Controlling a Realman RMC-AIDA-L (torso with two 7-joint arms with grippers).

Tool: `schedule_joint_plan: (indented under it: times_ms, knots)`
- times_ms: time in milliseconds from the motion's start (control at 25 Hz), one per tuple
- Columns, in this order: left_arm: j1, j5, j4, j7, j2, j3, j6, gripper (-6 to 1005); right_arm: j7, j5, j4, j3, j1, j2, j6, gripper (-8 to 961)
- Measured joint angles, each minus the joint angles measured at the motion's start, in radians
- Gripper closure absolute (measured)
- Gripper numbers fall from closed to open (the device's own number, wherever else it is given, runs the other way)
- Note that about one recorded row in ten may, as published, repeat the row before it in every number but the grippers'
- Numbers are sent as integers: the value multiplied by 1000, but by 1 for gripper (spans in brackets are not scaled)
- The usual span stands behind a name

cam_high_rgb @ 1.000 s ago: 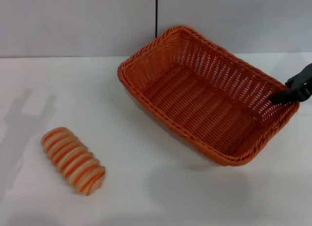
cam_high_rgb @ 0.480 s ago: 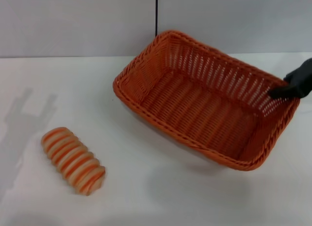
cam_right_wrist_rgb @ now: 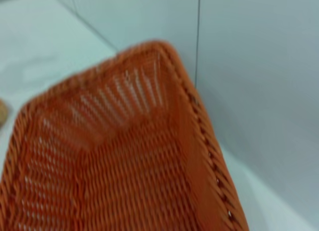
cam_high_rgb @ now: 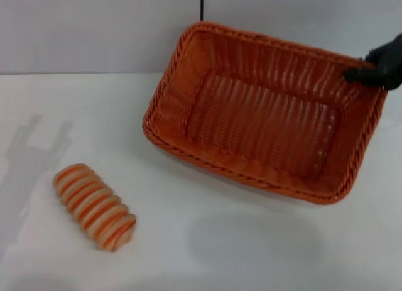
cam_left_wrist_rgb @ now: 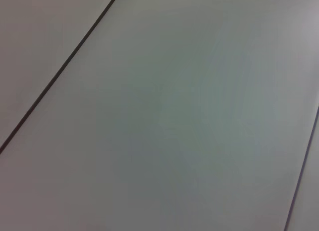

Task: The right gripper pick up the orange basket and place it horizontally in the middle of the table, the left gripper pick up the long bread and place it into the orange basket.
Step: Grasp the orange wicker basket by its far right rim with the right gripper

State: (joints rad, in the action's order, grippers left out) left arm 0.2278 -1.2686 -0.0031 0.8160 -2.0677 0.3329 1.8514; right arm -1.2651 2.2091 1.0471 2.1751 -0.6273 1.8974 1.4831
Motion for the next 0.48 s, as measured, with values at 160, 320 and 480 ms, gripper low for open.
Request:
schedule_joint_plan:
  times_ms: [160,320,480]
  knots:
    - [3,0,0,0,0,0,0,204,-62,-15,74,72,27,49,4,789]
    - [4,0,0,1,0,0,-1,204,-123,-78,124,125,61,76,6,790]
    - [5,0,0,4,0,-1,-1,204,-151,-175,131,143,91,71,9,790]
